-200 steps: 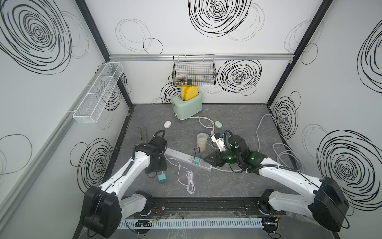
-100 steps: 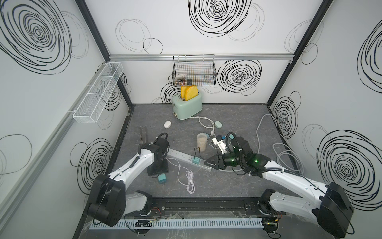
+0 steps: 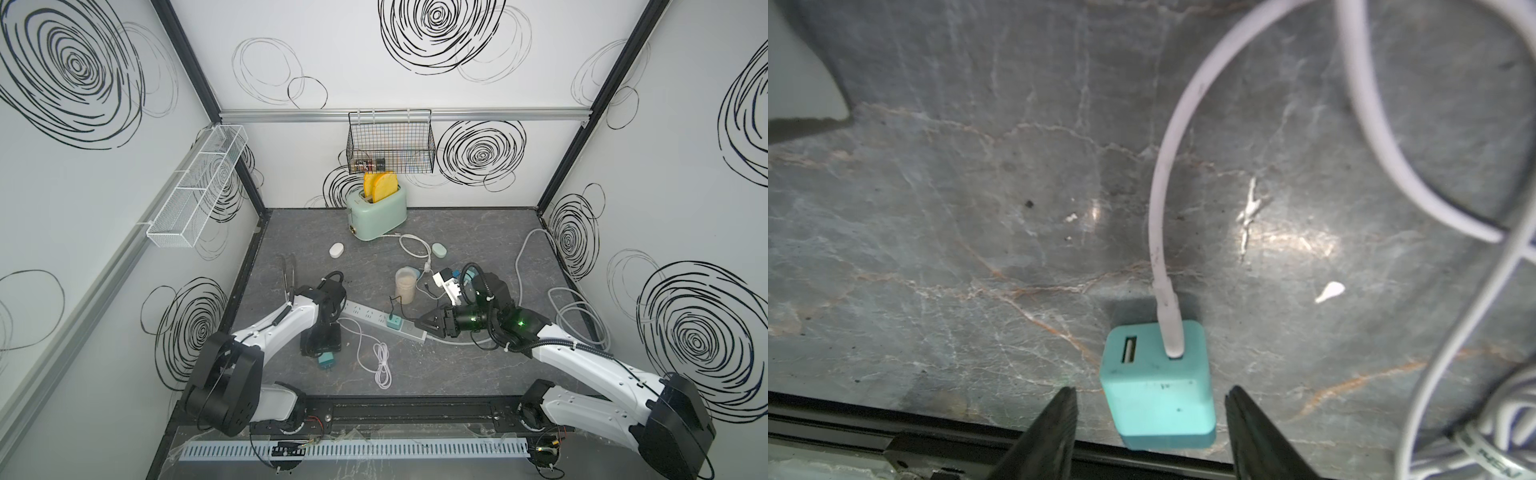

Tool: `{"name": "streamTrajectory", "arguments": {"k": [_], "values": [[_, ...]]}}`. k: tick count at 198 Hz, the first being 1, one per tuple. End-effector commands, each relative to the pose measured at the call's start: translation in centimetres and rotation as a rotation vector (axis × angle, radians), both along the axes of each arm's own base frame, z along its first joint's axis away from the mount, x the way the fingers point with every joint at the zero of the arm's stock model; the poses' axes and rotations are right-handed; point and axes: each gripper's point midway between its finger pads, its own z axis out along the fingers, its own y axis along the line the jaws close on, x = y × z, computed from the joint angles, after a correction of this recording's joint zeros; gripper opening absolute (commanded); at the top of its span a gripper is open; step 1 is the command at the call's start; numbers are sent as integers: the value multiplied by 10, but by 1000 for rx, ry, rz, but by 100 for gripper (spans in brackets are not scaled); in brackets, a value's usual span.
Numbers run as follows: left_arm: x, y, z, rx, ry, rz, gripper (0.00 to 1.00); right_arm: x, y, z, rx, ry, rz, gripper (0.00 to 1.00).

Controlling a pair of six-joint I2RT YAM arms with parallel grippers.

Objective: Charge the bluetooth headset
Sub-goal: Pick up the plug from the center of the board.

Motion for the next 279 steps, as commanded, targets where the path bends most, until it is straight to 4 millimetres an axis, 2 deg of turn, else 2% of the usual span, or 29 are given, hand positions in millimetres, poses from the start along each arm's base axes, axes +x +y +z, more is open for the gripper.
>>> {"name": "streamTrajectory", "arguments": {"k": [1,54,76,89,100,120,149,161,177,188,216,255,279], "values": [[-7,1,-6,27,37,5,61,-2,-4,7,27,3,5,52],[-11,-2,-18,12,82,-3,58,1,-11,13,50,-17,-10,52],[-13,-7,-22,-24,96,7,51,3,-12,13,47,-18,-12,51],[-7,-10,-17,-46,74,16,45,5,-12,13,46,-27,-14,51],[5,-16,-6,-78,26,14,37,6,-11,15,49,-39,-7,50],[35,-25,26,-105,-97,-8,32,6,-7,18,53,-59,24,50],[87,-52,74,-207,-331,-42,30,9,-1,16,28,-53,58,50],[109,-61,100,-222,-453,-69,28,11,2,18,33,-68,71,49],[126,-66,129,-196,-601,-105,28,15,7,24,34,-95,90,48],[131,-70,143,-205,-679,-107,28,20,11,27,21,-103,93,48],[132,-77,163,-220,-795,-139,27,35,24,36,-8,-128,91,49],[125,-96,181,-200,-944,-302,25,66,40,44,-33,-132,43,46],[117,-113,188,-251,-1038,-396,24,74,54,47,-38,-126,70,43]]}}
